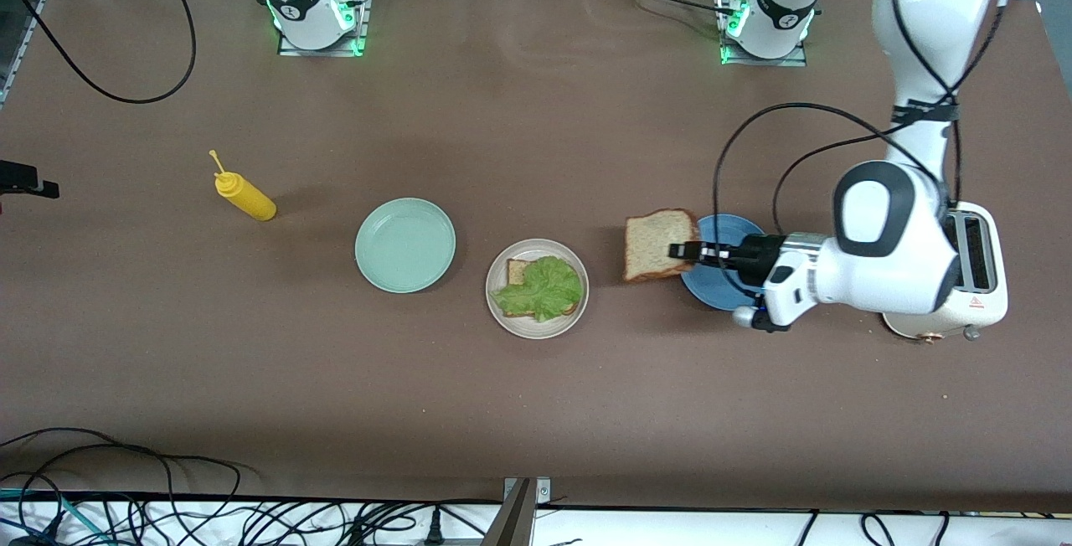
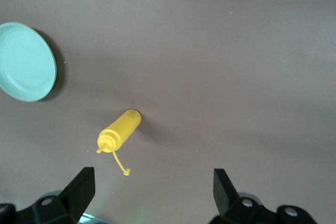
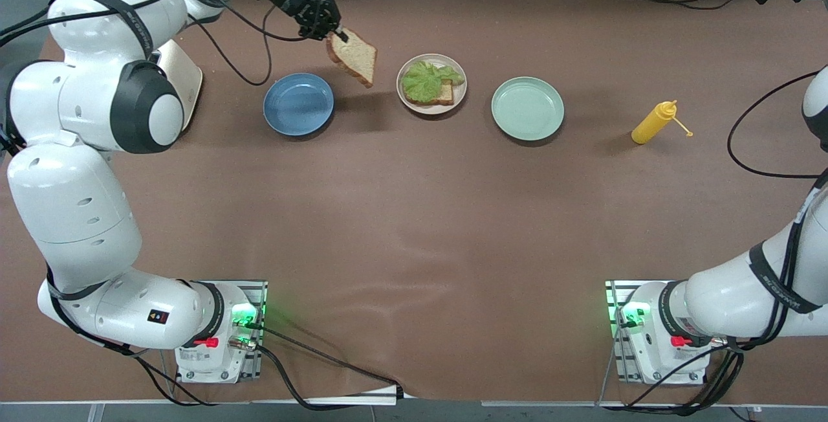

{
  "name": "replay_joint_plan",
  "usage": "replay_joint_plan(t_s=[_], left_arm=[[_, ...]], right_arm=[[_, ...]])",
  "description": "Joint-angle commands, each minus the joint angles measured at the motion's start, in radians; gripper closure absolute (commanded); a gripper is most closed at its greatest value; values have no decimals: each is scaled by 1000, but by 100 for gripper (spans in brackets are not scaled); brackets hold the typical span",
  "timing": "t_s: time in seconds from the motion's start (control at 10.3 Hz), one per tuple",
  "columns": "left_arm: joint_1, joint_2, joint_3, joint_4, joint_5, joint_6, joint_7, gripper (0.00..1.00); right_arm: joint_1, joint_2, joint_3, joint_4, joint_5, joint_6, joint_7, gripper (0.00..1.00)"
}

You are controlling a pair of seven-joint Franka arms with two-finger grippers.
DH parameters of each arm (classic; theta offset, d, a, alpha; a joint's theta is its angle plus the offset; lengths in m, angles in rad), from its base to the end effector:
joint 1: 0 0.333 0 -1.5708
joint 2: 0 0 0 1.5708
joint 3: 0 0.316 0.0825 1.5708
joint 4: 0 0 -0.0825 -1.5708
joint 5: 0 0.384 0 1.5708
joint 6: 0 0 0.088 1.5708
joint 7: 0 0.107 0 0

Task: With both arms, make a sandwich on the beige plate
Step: 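Carry the toast over the lettuce while the right gripper withdraws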

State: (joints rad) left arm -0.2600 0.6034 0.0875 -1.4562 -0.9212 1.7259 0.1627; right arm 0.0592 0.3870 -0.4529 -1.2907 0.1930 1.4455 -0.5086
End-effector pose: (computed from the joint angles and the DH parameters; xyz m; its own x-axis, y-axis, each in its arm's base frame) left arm 0.6643 -0.2014 0.3387 0.9549 -0.1446 -0.2593 0.0933 -0.6830 0.7244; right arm 0.6185 -0.1761 0.5298 0.9776 0.1406 -0.1567 0.1228 -0.9854 -0.1178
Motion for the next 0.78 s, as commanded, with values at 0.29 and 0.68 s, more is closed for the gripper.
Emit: replay_joint_plan(t_s=[0.29,0.68], left_arm=[[-119,102,14,34,-259,110,-92,100],[-203,176,14,48,-445,349,-80,100]], right_arm=[[97,-36,11,-24,-118,9,272,0],[142,-43,11,-33,-121,15,274,0]])
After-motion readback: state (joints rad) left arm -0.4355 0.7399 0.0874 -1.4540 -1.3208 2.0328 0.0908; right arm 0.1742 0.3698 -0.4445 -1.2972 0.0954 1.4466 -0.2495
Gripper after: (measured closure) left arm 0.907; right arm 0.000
